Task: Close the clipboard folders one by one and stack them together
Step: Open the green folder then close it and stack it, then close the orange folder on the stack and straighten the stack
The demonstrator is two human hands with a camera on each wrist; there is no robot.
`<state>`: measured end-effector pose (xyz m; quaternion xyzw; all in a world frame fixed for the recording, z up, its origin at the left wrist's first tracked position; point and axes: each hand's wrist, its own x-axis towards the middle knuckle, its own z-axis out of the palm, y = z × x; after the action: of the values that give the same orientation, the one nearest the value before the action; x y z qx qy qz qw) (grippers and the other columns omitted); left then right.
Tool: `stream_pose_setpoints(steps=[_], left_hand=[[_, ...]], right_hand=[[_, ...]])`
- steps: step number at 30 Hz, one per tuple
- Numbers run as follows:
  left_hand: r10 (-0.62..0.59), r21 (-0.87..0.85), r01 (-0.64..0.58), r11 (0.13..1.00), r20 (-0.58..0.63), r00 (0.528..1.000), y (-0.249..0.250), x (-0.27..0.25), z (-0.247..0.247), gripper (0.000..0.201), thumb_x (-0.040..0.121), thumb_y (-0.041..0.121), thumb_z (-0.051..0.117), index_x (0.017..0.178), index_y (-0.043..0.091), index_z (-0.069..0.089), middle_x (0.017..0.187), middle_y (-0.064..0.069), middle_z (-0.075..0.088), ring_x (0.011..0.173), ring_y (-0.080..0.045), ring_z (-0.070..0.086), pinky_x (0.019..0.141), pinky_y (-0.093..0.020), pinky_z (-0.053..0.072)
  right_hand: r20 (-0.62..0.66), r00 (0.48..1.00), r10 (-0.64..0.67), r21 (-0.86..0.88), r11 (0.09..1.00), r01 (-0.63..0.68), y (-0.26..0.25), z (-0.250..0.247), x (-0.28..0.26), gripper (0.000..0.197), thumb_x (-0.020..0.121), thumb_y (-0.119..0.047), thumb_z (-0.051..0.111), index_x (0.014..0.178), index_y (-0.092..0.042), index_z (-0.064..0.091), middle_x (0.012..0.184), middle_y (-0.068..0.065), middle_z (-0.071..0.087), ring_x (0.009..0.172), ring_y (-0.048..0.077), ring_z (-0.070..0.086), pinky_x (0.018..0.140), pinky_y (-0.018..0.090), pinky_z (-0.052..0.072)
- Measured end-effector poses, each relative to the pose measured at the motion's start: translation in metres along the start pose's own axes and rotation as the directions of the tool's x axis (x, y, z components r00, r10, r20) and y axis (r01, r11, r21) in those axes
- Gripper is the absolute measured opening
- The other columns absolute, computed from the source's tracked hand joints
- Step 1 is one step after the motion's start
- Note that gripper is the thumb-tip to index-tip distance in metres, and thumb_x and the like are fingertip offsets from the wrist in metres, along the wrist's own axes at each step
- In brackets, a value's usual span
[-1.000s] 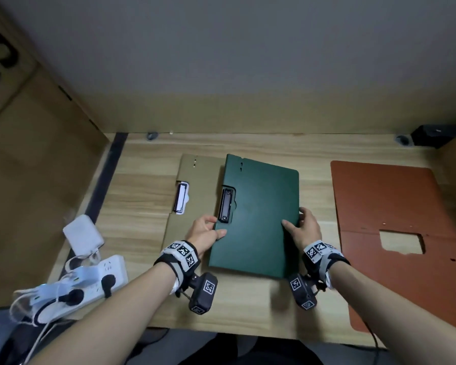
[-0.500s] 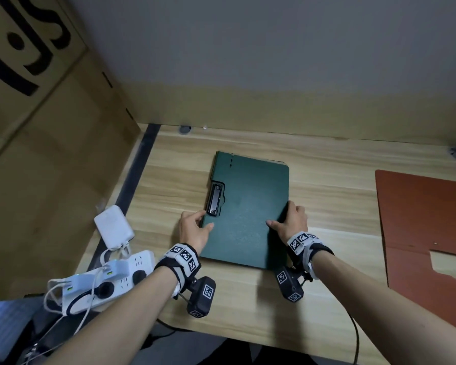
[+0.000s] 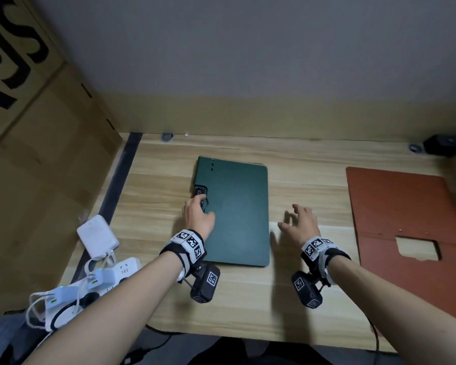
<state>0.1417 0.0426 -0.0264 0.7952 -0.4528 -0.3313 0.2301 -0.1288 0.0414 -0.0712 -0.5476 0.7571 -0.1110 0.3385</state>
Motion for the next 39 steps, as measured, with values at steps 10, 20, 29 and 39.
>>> stream_pose_setpoints(steps=[10,20,29,39], left_hand=[[0.091,-0.135,-0.046,0.99,0.346,0.934,0.083,-0.037,0.102,0.042,0.087,-0.002,0.053,0.128,0.007,0.057,0.122,-0.011,0.065,0.098,-0.018,0.058,0.083,-0.024,0.042],[-0.011,-0.101,0.06,0.993,0.432,0.902,0.089,-0.061,0.153,0.036,0.088,-0.003,0.047,0.118,0.013,0.06,0.1,-0.006,0.065,0.078,-0.023,0.057,0.055,-0.025,0.04],[-0.093,-0.152,0.167,0.974,0.403,0.91,0.075,-0.073,0.153,0.026,0.089,-0.003,0.052,0.113,0.007,0.06,0.089,-0.015,0.066,0.078,-0.027,0.06,0.069,-0.03,0.047],[-0.08,-0.146,0.219,0.965,0.629,0.773,0.091,-0.114,0.198,0.015,0.093,0.02,0.058,0.1,0.01,0.066,0.091,-0.01,0.069,0.076,-0.018,0.062,0.056,-0.023,0.041]], right_hand=[[-0.261,0.897,0.357,-0.07,0.92,-0.386,0.134,-0.103,-0.022,0.075,0.077,-0.037,0.075,0.137,-0.006,0.041,0.14,0.018,0.042,0.129,0.035,0.039,0.109,0.044,0.036],[-0.293,0.874,0.387,-0.028,0.91,-0.413,0.178,-0.119,0.001,0.106,0.057,-0.056,0.081,0.139,-0.009,0.034,0.138,0.016,0.042,0.128,0.034,0.04,0.103,0.044,0.04],[-0.296,0.9,0.321,-0.079,0.93,-0.358,0.161,-0.108,0.01,0.107,0.042,-0.048,0.077,0.131,-0.011,0.032,0.122,0.014,0.039,0.113,0.034,0.037,0.091,0.042,0.041],[-0.11,0.993,0.048,-0.252,0.965,-0.075,0.144,-0.08,-0.04,0.115,0.052,-0.057,0.069,0.145,-0.012,0.019,0.128,0.018,0.039,0.113,0.033,0.038,0.096,0.038,0.041]])
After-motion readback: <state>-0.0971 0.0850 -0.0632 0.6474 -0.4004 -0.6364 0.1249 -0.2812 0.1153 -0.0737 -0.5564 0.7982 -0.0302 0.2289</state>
